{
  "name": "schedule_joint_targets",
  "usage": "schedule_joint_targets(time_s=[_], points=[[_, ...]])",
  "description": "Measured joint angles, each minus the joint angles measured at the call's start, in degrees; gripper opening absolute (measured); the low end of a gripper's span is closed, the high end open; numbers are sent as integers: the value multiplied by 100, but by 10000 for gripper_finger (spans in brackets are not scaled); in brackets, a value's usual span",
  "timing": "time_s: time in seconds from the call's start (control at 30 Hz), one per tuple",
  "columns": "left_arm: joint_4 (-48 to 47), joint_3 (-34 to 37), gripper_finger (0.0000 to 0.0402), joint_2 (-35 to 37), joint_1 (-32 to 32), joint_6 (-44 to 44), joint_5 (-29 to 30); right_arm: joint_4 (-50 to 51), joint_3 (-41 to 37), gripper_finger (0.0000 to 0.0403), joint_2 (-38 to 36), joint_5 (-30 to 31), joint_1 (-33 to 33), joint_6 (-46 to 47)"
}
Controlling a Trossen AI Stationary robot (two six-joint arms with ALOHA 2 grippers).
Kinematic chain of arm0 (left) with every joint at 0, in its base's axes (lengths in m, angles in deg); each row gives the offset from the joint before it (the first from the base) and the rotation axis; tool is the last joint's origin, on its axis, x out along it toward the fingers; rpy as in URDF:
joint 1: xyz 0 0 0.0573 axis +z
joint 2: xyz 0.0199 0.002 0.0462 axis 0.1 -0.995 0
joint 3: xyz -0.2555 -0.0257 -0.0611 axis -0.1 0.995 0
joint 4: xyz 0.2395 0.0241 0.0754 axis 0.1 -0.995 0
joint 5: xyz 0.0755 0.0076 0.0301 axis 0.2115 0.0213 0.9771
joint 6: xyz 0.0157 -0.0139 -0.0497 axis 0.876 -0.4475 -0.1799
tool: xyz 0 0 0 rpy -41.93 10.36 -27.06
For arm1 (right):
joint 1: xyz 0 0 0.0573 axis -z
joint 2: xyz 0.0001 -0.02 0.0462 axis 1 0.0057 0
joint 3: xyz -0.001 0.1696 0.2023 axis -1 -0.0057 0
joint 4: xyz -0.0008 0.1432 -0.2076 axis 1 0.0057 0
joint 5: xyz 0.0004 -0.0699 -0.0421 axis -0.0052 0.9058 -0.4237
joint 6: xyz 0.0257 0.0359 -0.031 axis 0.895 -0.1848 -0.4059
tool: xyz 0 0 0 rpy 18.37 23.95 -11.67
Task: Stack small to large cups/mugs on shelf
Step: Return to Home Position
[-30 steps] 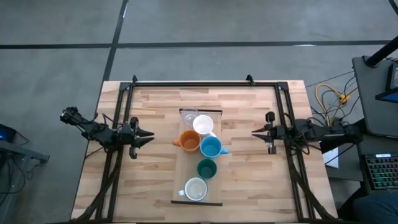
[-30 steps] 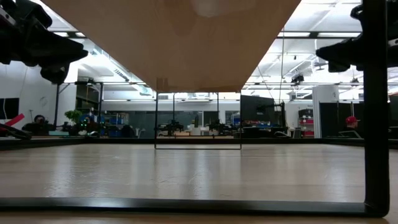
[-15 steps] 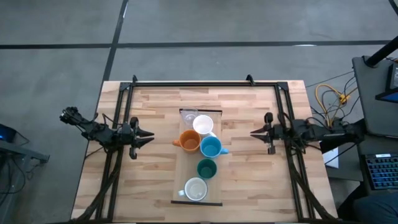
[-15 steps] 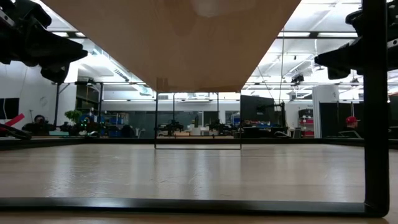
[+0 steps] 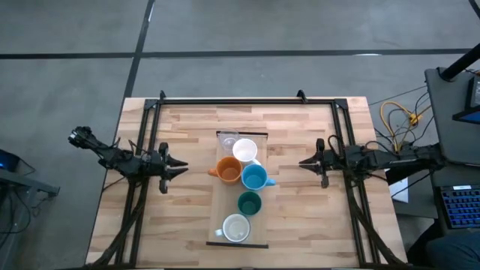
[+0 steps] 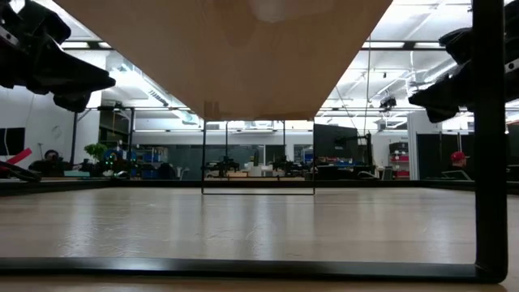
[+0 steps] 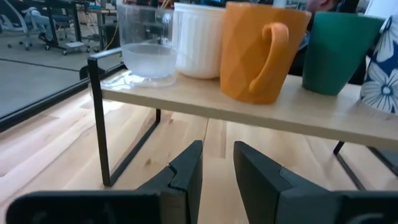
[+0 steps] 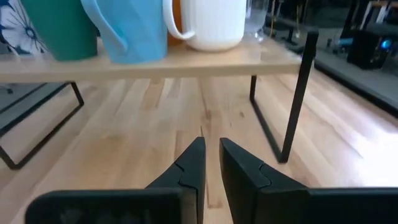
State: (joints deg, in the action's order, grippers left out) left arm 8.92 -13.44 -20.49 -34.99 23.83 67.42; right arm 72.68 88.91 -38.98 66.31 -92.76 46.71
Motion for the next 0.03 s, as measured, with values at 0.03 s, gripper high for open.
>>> schedule_joint_targets(time_s=[0.03], points=[[0,0,77,-46,0,-14,-20,0,0,40,56,-6,0,28]])
